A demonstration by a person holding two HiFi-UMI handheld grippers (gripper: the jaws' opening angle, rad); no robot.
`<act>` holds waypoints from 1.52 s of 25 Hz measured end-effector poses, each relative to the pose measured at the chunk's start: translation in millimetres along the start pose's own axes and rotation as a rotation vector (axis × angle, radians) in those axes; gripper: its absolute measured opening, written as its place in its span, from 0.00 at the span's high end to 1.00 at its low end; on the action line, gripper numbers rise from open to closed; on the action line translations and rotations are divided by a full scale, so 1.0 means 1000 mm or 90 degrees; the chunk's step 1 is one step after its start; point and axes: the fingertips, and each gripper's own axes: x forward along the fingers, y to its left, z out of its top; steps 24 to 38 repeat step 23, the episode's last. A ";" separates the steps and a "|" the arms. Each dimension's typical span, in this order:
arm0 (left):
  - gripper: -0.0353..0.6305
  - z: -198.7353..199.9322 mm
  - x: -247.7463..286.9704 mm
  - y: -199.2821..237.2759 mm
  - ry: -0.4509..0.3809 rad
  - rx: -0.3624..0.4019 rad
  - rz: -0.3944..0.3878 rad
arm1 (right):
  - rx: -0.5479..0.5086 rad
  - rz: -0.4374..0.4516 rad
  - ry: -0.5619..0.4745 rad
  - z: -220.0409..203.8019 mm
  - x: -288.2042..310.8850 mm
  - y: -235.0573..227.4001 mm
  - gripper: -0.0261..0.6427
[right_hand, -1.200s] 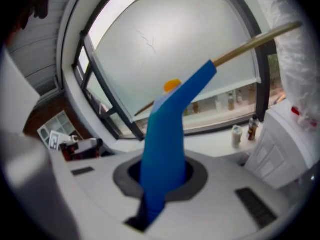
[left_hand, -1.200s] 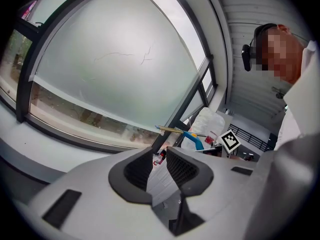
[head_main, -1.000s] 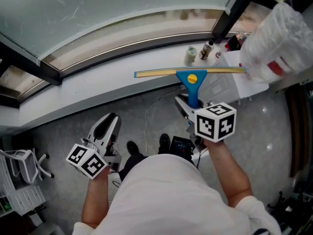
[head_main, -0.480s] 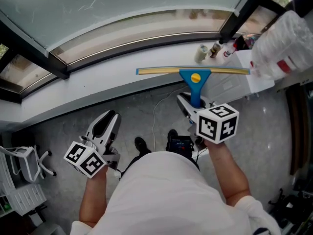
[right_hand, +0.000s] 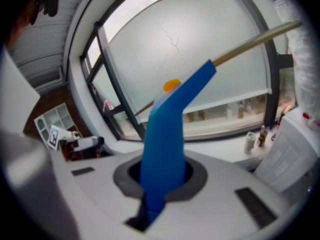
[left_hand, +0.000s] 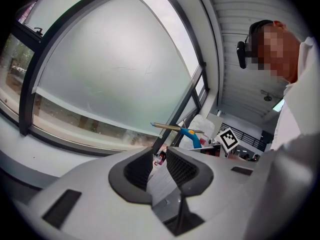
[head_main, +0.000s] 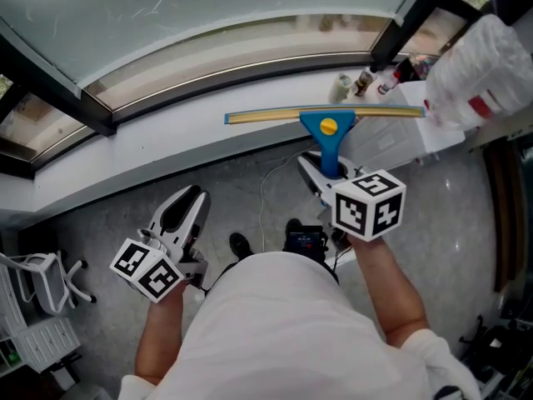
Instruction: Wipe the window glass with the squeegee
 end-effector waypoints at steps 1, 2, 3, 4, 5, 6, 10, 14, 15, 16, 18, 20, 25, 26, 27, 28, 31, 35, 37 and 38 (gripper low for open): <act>0.79 0.000 0.001 -0.001 0.001 0.000 -0.003 | -0.002 -0.002 0.000 0.001 0.000 0.000 0.90; 0.79 0.001 0.002 -0.002 0.001 0.001 -0.006 | -0.003 -0.004 0.000 0.001 0.000 0.000 0.90; 0.79 0.002 0.004 -0.003 0.001 0.003 -0.009 | -0.005 -0.006 -0.001 0.003 -0.001 -0.001 0.90; 0.79 0.002 0.005 -0.004 0.001 0.004 -0.012 | -0.006 -0.008 -0.003 0.004 -0.001 -0.003 0.90; 0.79 0.003 0.007 -0.005 0.001 0.006 -0.014 | -0.008 -0.010 -0.005 0.006 -0.002 -0.004 0.90; 0.79 0.003 0.009 -0.006 0.002 0.006 -0.015 | -0.009 -0.012 -0.007 0.007 -0.002 -0.005 0.90; 0.79 0.002 0.013 -0.009 0.006 0.005 -0.019 | -0.008 -0.020 -0.008 0.008 -0.005 -0.010 0.90; 0.79 0.000 0.019 -0.012 0.010 0.005 -0.023 | -0.009 -0.025 -0.005 0.008 -0.007 -0.016 0.90; 0.79 -0.001 0.020 -0.013 0.012 0.005 -0.024 | -0.009 -0.025 -0.005 0.007 -0.007 -0.017 0.90; 0.79 -0.002 0.021 -0.013 0.014 0.005 -0.025 | -0.009 -0.026 -0.005 0.007 -0.007 -0.017 0.90; 0.79 -0.003 0.023 -0.015 0.016 0.006 -0.028 | -0.012 -0.028 -0.005 0.007 -0.007 -0.019 0.90; 0.79 -0.003 0.026 -0.016 0.015 0.007 -0.030 | -0.017 -0.030 -0.007 0.008 -0.007 -0.020 0.90; 0.79 -0.003 0.030 -0.016 0.014 0.009 -0.032 | -0.021 -0.033 -0.008 0.008 -0.007 -0.023 0.90; 0.79 -0.003 0.030 -0.016 0.014 0.009 -0.032 | -0.021 -0.033 -0.008 0.008 -0.007 -0.023 0.90; 0.79 -0.003 0.030 -0.016 0.014 0.009 -0.032 | -0.021 -0.033 -0.008 0.008 -0.007 -0.023 0.90; 0.79 -0.003 0.030 -0.016 0.014 0.009 -0.032 | -0.021 -0.033 -0.008 0.008 -0.007 -0.023 0.90; 0.79 -0.003 0.030 -0.016 0.014 0.009 -0.032 | -0.021 -0.033 -0.008 0.008 -0.007 -0.023 0.90; 0.79 -0.003 0.030 -0.016 0.014 0.009 -0.032 | -0.021 -0.033 -0.008 0.008 -0.007 -0.023 0.90; 0.79 -0.003 0.030 -0.016 0.014 0.009 -0.032 | -0.021 -0.033 -0.008 0.008 -0.007 -0.023 0.90; 0.79 -0.003 0.030 -0.016 0.014 0.009 -0.032 | -0.021 -0.033 -0.008 0.008 -0.007 -0.023 0.90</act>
